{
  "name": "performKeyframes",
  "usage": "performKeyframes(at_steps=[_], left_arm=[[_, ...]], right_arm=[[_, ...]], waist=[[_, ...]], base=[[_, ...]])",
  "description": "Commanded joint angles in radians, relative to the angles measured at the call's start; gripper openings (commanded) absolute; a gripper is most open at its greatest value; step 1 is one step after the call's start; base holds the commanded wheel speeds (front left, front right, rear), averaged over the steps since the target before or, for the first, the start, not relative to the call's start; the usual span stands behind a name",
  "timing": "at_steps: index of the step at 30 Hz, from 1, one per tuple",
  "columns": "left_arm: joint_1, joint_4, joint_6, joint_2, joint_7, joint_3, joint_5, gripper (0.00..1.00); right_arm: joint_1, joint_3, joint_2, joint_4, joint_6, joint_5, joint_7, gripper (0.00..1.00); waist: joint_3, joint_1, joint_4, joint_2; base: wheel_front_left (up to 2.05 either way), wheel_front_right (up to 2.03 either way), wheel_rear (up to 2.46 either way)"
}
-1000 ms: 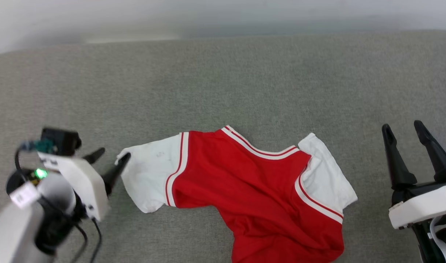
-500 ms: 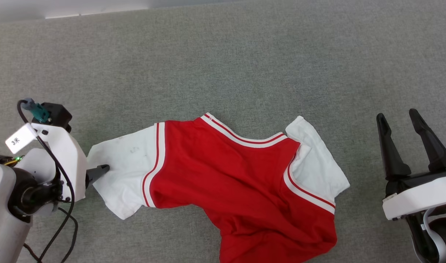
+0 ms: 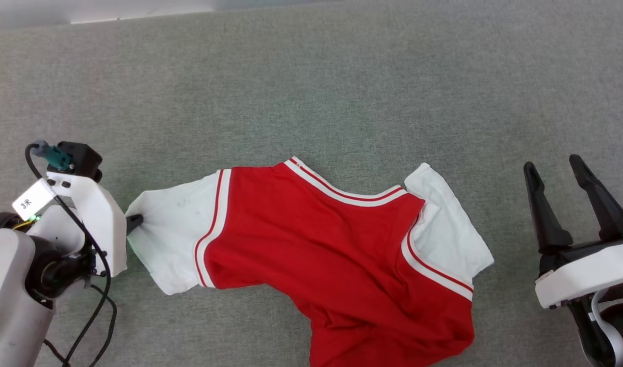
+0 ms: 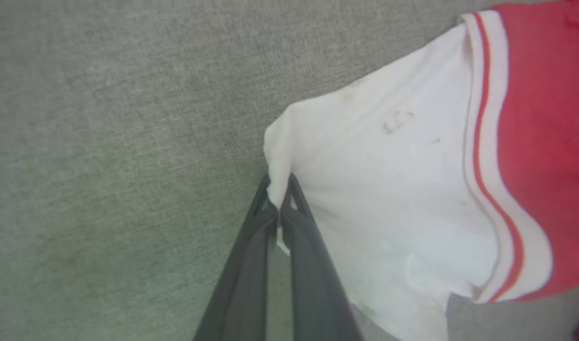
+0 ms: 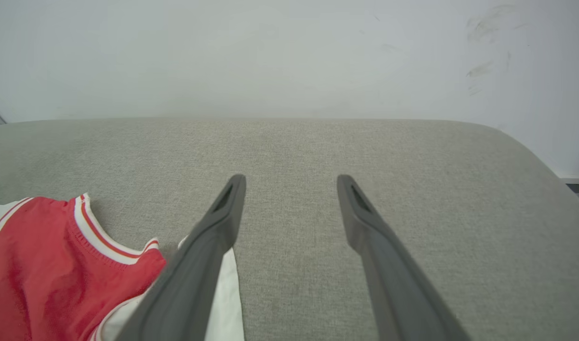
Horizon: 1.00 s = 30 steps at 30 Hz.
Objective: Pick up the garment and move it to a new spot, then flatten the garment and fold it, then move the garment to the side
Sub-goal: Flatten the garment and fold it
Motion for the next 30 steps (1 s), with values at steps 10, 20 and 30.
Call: performKeyframes(at_steps=[10,20,30], left_arm=[[0.062,-0.143,-0.002,0.02,-0.155,0.033,0.025,0.0],[0.213,-0.455,0.067,0.04,-0.222,0.091,0.013,0.0],[0.275,-0.618,0.074,0.028,-0.233,0.068,0.013,0.0]], right_arm=[[-0.007,0.059,-0.126,0.009,0.0,0.014,0.216,1.0],[-0.196,0.165,-0.287,0.058,-0.001,0.162,0.729,1.0],[-0.373,0.263,-0.323,0.188,0.0,0.173,1.04,1.0]], waist=[[-0.077,-0.0001,0.06,-0.0001],[-0.03,-0.0001,0.16,-0.0001],[0.02,-0.0001,0.247,-0.0001]], base=[[0.0,0.0,0.0],[0.0,0.0,0.0],[0.0,0.0,0.0]])
